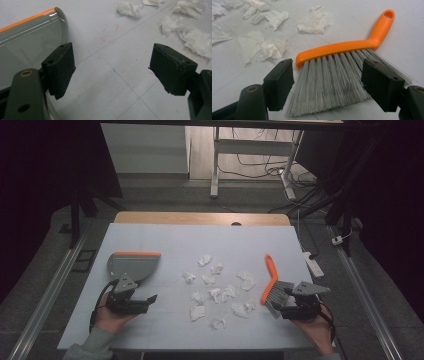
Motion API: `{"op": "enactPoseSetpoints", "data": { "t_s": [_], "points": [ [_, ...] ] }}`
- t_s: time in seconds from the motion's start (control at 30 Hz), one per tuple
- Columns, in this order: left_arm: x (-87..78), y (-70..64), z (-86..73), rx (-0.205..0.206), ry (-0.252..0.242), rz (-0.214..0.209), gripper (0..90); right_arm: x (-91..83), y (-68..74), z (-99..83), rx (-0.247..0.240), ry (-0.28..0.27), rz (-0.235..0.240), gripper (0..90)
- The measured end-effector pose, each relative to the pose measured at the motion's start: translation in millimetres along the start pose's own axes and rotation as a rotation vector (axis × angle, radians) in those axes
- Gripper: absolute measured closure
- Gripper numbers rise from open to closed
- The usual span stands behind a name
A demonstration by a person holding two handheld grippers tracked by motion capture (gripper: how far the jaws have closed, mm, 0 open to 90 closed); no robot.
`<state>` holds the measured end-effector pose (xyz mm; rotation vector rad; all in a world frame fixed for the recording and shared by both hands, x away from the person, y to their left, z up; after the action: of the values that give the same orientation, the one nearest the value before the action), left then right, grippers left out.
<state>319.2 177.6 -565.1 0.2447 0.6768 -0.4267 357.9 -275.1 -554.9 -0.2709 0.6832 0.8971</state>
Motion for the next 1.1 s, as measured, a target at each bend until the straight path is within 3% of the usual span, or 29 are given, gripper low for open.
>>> {"op": "enactPoseSetpoints", "data": {
  "t_s": [0.2,0.7,1.1],
  "points": [
    [0.8,-0.3,-0.1,0.006,0.001,-0.004,21.1,2.5,-0.6,-2.0,-0.013,0.018,-0.013,24.6],
    [0.1,0.5,-0.8,0.007,0.002,-0.001,21.2,0.9,1.9,1.1,-0.007,0.000,-0.012,24.7],
    [-1.2,0.6,0.1,0.007,-0.004,-0.005,21.6,-8.3,2.4,19.1,0.011,-0.005,-0.033,26.3]
  ]
}}
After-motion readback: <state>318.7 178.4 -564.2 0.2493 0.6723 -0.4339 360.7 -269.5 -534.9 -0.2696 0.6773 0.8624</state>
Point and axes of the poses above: each handheld gripper's, and its own axes: x roughly forward along the jaws, z roughly out of its top, y roughly to its left, the point moved 9 cm from there along x, roughly forward along the jaws, and after that the axes turned 10 degrees about z, right-handed, at the moved point
